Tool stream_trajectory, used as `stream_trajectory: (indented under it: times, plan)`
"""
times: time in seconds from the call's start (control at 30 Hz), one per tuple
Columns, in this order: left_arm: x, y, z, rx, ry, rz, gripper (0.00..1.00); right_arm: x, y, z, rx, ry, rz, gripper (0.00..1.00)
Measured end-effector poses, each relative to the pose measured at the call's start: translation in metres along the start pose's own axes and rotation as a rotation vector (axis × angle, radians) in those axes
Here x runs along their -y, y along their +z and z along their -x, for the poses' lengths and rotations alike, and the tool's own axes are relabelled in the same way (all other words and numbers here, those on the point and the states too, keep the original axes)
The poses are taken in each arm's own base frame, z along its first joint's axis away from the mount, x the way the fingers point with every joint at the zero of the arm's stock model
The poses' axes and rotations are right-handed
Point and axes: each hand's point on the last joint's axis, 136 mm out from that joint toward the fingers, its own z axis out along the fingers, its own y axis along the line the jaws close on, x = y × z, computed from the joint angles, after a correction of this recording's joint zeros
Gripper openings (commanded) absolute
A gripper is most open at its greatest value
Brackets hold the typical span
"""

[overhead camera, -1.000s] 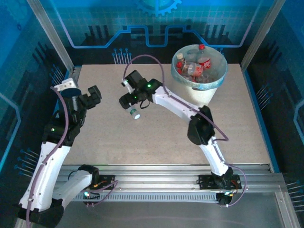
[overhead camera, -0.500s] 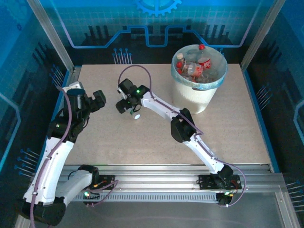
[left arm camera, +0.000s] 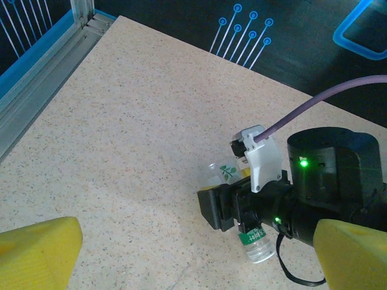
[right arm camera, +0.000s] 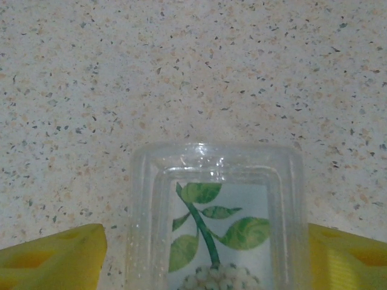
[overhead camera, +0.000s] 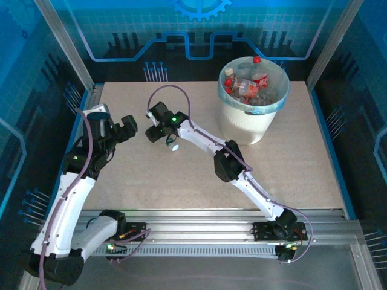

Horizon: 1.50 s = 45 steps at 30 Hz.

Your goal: Put the plastic bottles in the bin

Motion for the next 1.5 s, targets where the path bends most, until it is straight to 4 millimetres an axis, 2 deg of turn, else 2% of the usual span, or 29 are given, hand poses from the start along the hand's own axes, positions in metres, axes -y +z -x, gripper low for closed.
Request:
stream_trajectory:
  times: [0.13, 0.33, 0.4, 0.5, 0.57, 0.6, 0.67, 0.77, 0.83, 0.87, 0.93, 0.97, 1.0, 1.07, 1.17, 1.23, 1.33, 1.43, 1.5]
  plan:
    - [0.000, 0.000, 0.000, 0.000, 0.000, 0.000, 0.99, -0.001, 0.001, 0.004, 0.017, -0.011, 0.005, 0.61]
    - [0.000, 0.000, 0.000, 0.000, 0.000, 0.000, 0.99, -0.002, -0.014, 0.024, 0.070, -0.017, 0.016, 0.53]
    - [0.001, -0.001, 0.000, 0.000, 0.000, -0.007, 0.99, -0.002, -0.026, 0.032, 0.080, -0.015, 0.027, 0.52]
    - [0.004, -0.004, 0.001, 0.012, -0.004, -0.036, 0.99, -0.001, -0.066, 0.058, 0.131, -0.007, 0.051, 0.52]
    - [0.011, -0.008, 0.003, 0.025, -0.004, -0.083, 0.99, 0.003, -0.114, 0.087, 0.206, 0.000, 0.061, 0.51]
    - [0.019, -0.010, 0.004, 0.033, 0.001, -0.131, 0.99, 0.006, -0.148, 0.105, 0.259, 0.005, 0.063, 0.51]
    - [0.041, -0.017, 0.007, 0.047, 0.015, -0.263, 0.99, 0.015, -0.219, 0.136, 0.378, 0.022, 0.063, 0.51]
    - [0.082, -0.035, 0.010, 0.076, 0.059, -0.503, 0.99, 0.034, -0.343, 0.174, 0.600, 0.068, 0.081, 0.51]
    - [0.115, -0.055, 0.010, 0.098, 0.128, -0.668, 0.99, 0.045, -0.424, 0.187, 0.750, 0.103, 0.108, 0.51]
    - [0.128, -0.064, 0.008, 0.110, 0.161, -0.730, 0.99, 0.047, -0.455, 0.189, 0.806, 0.114, 0.125, 0.51]
    - [0.160, -0.090, 0.001, 0.136, 0.245, -0.886, 0.99, 0.039, -0.501, 0.187, 0.890, 0.118, 0.194, 0.51]
    - [0.173, -0.101, -0.003, 0.143, 0.277, -0.956, 0.99, 0.031, -0.514, 0.184, 0.911, 0.113, 0.239, 0.51]
    - [0.184, -0.111, -0.006, 0.148, 0.302, -1.023, 0.99, 0.019, -0.522, 0.179, 0.923, 0.104, 0.300, 0.51]
    - [0.201, -0.123, -0.008, 0.154, 0.327, -1.117, 0.99, 0.000, -0.522, 0.169, 0.912, 0.090, 0.389, 0.51]
    - [0.217, -0.132, -0.007, 0.160, 0.346, -1.200, 0.99, -0.018, -0.498, 0.157, 0.851, 0.084, 0.469, 0.51]
    - [0.222, -0.136, -0.007, 0.165, 0.350, -1.235, 0.99, -0.025, -0.478, 0.150, 0.804, 0.089, 0.500, 0.51]
    - [0.232, -0.144, -0.007, 0.168, 0.339, -1.290, 0.99, -0.034, -0.461, 0.136, 0.777, 0.100, 0.545, 0.51]
    - [0.237, -0.144, -0.008, 0.152, 0.314, -1.309, 0.96, -0.032, -0.468, 0.132, 0.824, 0.119, 0.559, 0.51]
    - [0.241, -0.147, -0.005, 0.158, 0.300, -1.330, 0.91, -0.032, -0.478, 0.130, 0.868, 0.122, 0.565, 0.51]
